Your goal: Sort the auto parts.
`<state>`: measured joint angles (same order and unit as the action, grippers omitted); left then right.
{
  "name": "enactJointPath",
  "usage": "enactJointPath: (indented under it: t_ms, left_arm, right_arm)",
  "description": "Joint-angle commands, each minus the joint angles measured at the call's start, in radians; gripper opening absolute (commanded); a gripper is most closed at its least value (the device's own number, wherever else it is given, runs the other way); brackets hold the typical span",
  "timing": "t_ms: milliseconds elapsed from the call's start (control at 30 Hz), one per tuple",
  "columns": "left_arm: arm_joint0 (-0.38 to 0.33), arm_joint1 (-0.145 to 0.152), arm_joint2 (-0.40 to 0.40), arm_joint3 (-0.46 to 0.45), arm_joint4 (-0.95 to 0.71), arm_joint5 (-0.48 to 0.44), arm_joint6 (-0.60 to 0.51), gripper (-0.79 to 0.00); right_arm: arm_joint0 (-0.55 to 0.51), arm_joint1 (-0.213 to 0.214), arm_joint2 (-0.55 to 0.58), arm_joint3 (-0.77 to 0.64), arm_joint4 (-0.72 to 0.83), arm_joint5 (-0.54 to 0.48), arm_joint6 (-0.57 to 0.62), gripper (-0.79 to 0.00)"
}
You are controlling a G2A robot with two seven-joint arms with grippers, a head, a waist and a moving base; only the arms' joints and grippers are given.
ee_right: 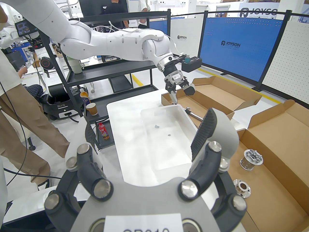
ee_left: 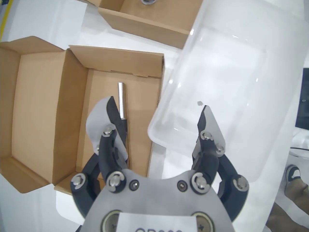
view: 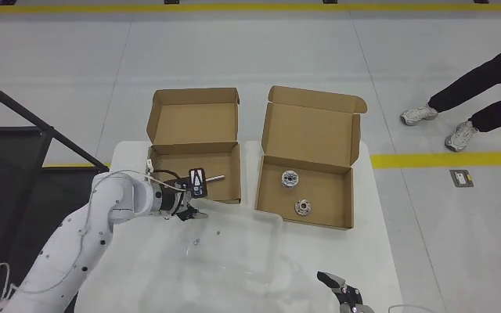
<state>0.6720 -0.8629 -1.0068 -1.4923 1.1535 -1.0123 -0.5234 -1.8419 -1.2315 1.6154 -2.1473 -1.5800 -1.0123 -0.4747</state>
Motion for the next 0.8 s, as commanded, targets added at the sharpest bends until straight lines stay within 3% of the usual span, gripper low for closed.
enactJointPath:
  t_ms: [0, 33, 133, 300, 700, 767]
  left_arm:
    - [0.06, 0.022, -0.029, -0.097, -0.042, 0.0, -0.1, -0.037]
    - [0.084, 0.031, -0.041, -0.133, -0.061, 0.0, -0.144, 0.0]
    - [0.147, 0.052, -0.066, -0.223, -0.11, 0.014, -0.278, 0.0]
    - [0.232, 0.08, -0.06, -0.36, -0.176, 0.17, -0.454, 0.0]
    - [0.236, 0.083, -0.064, -0.378, -0.194, 0.184, -0.469, 0.0]
    - [0.246, 0.081, -0.063, -0.352, -0.205, 0.22, -0.444, 0.0]
  right_arm:
    - [0.0, 0.0, 0.0, 0.0, 0.0, 0.0, 0.0, 0.0]
    - [0.0, 0.0, 0.0, 0.0, 0.0, 0.0, 0.0, 0.0]
    - [0.0, 0.0, 0.0, 0.0, 0.0, 0.0, 0.0, 0.0]
    - [0.0, 0.0, 0.0, 0.0, 0.0, 0.0, 0.0, 0.0]
    - [0.0, 0.0, 0.0, 0.0, 0.0, 0.0, 0.0, 0.0]
    - [0.0, 0.0, 0.0, 0.0, 0.0, 0.0, 0.0, 0.0]
